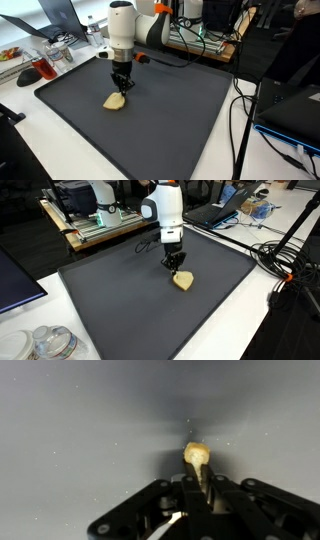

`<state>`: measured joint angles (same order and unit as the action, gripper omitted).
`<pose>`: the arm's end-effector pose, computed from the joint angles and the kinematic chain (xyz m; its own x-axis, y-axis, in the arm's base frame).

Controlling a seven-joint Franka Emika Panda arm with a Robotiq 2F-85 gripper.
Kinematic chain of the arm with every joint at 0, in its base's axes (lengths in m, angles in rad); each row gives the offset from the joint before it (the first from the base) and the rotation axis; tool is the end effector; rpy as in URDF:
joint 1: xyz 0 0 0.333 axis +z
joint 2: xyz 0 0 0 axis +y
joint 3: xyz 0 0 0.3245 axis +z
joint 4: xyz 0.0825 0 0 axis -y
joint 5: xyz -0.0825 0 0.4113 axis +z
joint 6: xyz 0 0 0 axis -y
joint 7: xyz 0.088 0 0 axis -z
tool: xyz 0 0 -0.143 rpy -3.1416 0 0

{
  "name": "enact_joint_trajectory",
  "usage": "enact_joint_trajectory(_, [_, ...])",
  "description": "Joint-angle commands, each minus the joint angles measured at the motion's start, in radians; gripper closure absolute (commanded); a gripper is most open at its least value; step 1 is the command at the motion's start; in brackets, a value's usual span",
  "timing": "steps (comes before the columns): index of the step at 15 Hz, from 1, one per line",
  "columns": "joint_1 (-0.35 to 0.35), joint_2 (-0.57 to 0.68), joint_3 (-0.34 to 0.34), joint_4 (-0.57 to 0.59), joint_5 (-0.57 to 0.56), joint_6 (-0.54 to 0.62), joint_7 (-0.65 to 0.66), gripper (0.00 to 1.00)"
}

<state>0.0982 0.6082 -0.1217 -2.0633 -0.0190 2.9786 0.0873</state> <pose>0.6408 -0.0151 0.1158 0.9498 -0.0489 0.3091 -0.0680 -0.9964 0.0512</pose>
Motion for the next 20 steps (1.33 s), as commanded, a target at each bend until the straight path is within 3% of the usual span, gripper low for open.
enact_joint_trajectory(1, [0.029, -0.085, -0.029, -0.110, -0.031, 0.055, 0.005, 0.98])
enact_joint_trajectory(20, [0.052, -0.137, -0.039, -0.223, -0.105, 0.058, -0.044, 0.98])
